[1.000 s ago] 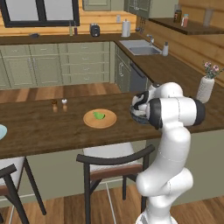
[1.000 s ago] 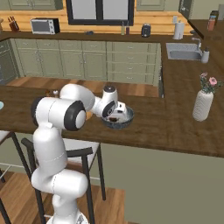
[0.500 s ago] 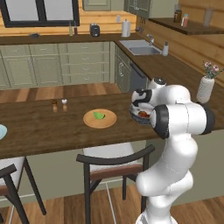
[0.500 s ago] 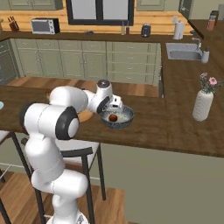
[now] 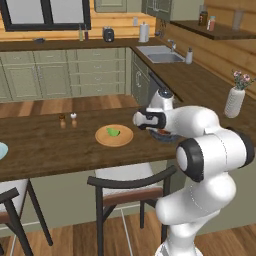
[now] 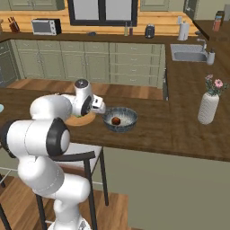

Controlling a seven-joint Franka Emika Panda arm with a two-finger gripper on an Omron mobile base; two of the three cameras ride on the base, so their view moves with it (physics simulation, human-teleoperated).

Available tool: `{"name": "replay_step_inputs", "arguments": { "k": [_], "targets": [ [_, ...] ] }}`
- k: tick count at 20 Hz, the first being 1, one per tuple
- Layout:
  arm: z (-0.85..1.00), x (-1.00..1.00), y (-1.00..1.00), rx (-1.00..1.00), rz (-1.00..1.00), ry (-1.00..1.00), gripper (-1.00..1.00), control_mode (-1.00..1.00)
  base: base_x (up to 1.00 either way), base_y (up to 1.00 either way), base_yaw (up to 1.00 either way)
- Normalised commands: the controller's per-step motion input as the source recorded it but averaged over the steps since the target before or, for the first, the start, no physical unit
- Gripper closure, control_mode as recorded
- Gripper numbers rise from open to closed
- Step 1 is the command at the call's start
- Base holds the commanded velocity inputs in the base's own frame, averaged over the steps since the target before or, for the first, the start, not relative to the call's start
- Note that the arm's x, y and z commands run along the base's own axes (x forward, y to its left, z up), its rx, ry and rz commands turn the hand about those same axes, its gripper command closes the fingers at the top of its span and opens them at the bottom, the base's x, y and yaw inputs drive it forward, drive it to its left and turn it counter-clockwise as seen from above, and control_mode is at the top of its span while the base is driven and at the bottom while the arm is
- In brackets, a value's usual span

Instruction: Pick the chicken drumstick and lemon wedge from their plates and place them in the bowl. Then put the bowl in the fridge.

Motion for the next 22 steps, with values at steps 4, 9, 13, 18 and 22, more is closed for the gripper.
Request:
{"name": "replay_step_inputs", "arguments": {
  "k": [4, 9, 13, 18, 22],
  "targets": [
    [0.13, 0.0, 0.49, -0.08, 0.07, 0.0, -1.0, -1.0, 0.0, 0.0, 0.0],
    [0.0, 0.16, 0.11, -0.04, 0.25, 0.07, -1.0, -1.0, 0.0, 0.0, 0.0],
    [0.0, 0.33, 0.36, -0.02, 0.28, 0.19, -1.0, -1.0, 0.0, 0.0, 0.0],
    [0.0, 0.42, 0.46, -0.07, 0.13, 0.25, -1.0, -1.0, 0.0, 0.0, 0.0],
    [-0.09, 0.58, 0.42, -0.06, 0.0, 0.25, -1.0, -1.0, 0.0, 0.0, 0.0]
  ]
}}
